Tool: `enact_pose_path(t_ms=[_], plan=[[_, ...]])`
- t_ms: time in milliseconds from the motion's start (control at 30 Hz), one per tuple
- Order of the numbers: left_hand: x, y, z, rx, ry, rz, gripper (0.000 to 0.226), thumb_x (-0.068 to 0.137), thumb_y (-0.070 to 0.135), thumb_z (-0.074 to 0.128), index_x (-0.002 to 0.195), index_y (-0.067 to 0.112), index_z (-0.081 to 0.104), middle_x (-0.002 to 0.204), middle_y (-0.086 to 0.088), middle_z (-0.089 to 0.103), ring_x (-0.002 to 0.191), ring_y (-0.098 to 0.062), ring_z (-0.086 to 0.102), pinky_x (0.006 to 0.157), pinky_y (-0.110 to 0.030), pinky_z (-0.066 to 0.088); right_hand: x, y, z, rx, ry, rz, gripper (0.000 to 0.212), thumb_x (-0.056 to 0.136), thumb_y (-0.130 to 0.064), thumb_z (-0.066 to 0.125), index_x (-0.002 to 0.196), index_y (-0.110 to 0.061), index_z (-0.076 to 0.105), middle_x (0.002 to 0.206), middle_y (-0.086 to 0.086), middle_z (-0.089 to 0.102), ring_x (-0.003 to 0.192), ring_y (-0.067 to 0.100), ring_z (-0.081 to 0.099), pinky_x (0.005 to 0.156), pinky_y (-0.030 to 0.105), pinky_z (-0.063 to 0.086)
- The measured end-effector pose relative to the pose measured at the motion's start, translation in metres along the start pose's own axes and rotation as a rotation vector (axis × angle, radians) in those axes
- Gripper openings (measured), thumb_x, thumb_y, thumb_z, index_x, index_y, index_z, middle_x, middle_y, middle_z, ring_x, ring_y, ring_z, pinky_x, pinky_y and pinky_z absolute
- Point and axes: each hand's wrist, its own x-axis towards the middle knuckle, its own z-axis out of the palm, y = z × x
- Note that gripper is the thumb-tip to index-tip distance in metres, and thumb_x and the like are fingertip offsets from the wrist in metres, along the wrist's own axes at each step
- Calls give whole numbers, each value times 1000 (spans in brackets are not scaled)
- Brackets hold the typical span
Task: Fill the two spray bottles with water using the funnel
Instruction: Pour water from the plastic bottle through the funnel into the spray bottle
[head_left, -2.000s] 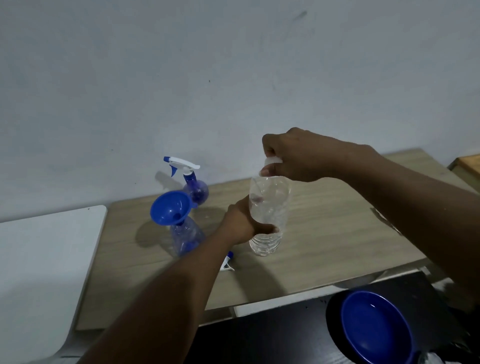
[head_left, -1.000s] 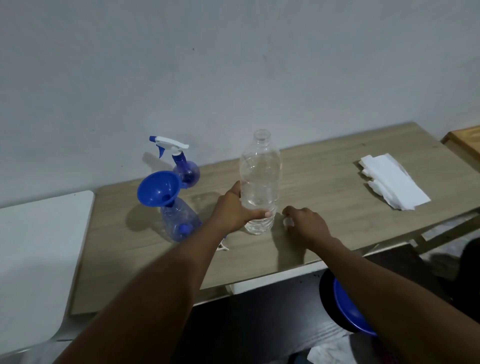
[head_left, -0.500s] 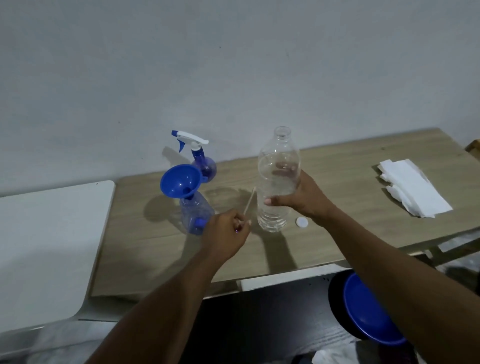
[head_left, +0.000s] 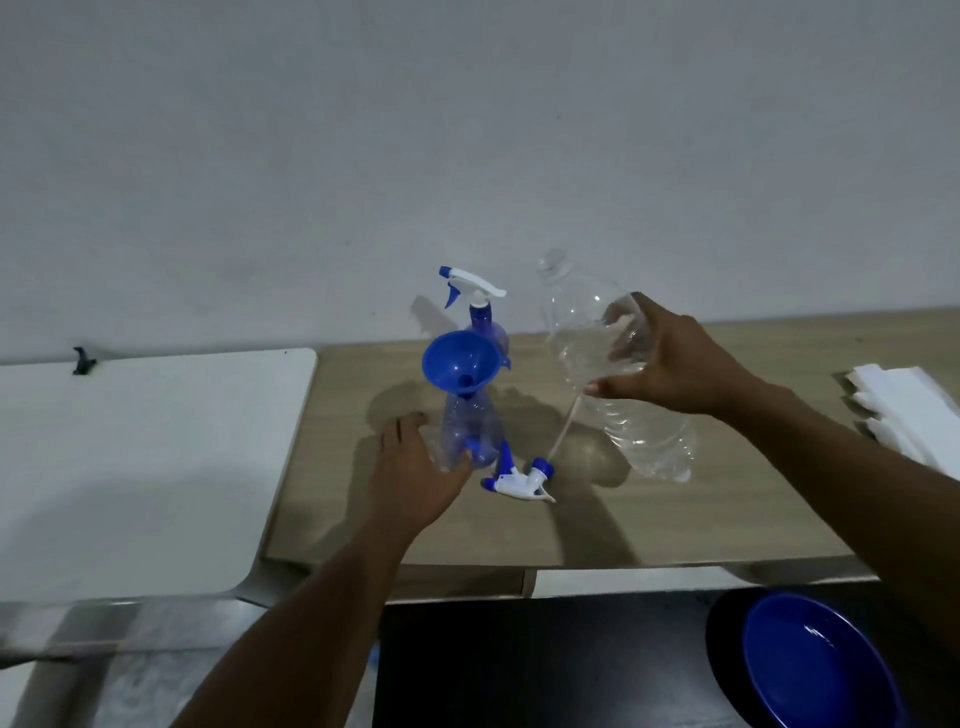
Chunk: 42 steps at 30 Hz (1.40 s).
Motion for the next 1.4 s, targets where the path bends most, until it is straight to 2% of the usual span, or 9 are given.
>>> enact_pose_path(t_ms=[33, 100, 167, 233, 367, 500, 733, 1067, 1400], plan=[[3, 7, -3, -114, -64, -28, 68, 79, 37, 79, 134, 15, 45, 122, 3, 53, 108, -12, 54, 81, -13, 38, 3, -4, -3, -62, -44, -17, 72, 57, -54, 91, 111, -34, 48, 90, -5, 69, 86, 10, 70, 81, 35, 57], [14, 13, -1, -228, -162, -35, 74, 80, 33, 80, 139, 16, 38, 117, 12, 52, 103, 1, 53, 83, -5, 36, 8, -10, -6, -163, -108, -39, 73, 57, -55, 90, 112, -35, 46, 87, -7, 68, 84, 13, 68, 79, 35, 55], [25, 10, 9, -251, -168, -15, 67, 76, 40, 82, 131, 22, 47, 106, 22, 57, 94, 5, 59, 88, -19, 50, 11, -14, -6, -240, -167, -50, 73, 58, -56, 89, 112, -35, 45, 87, -6, 68, 84, 15, 68, 80, 37, 55], [32, 9, 15, -237, -165, -54, 62, 75, 49, 79, 126, 25, 53, 108, 15, 64, 99, -6, 63, 90, -34, 54, 15, -17, -5, -331, -236, -53, 76, 59, -58, 88, 116, -33, 45, 87, -5, 68, 84, 17, 66, 79, 39, 55], [34, 11, 19, -275, -181, -39, 40, 79, 42, 78, 110, 35, 53, 98, 15, 63, 95, -11, 63, 80, -25, 49, 22, -23, -5, -539, -325, -30, 86, 61, -63, 84, 127, -26, 41, 84, -1, 69, 85, 21, 57, 78, 39, 52], [35, 8, 21, -265, -162, -37, 59, 74, 50, 79, 123, 30, 54, 104, 11, 66, 95, -14, 65, 85, -37, 54, 26, -29, -8, -638, -389, 3, 86, 61, -66, 81, 127, -29, 39, 84, -4, 63, 91, 23, 56, 78, 39, 51], [38, 11, 24, -213, -144, -50, 65, 71, 53, 80, 125, 31, 51, 107, 10, 66, 95, -15, 66, 85, -42, 56, 27, -47, -17, -771, -438, -5, 89, 65, -64, 79, 135, -28, 37, 76, -17, 39, 103, 24, 54, 73, 33, 39], [38, 11, 24, -199, -144, -40, 65, 72, 49, 80, 126, 31, 50, 108, 10, 66, 96, -15, 66, 86, -41, 56, 28, -59, -20, -877, -475, -19, 89, 65, -64, 78, 135, -27, 38, 77, -13, 41, 99, 26, 57, 80, 38, 50], [41, 11, 26, -159, -144, -39, 64, 74, 47, 79, 128, 28, 50, 105, 6, 68, 92, -17, 66, 85, -42, 56, 29, -64, -20, -925, -473, -29, 85, 66, -64, 78, 132, -26, 40, 76, -13, 42, 90, 23, 53, 75, 36, 46]])
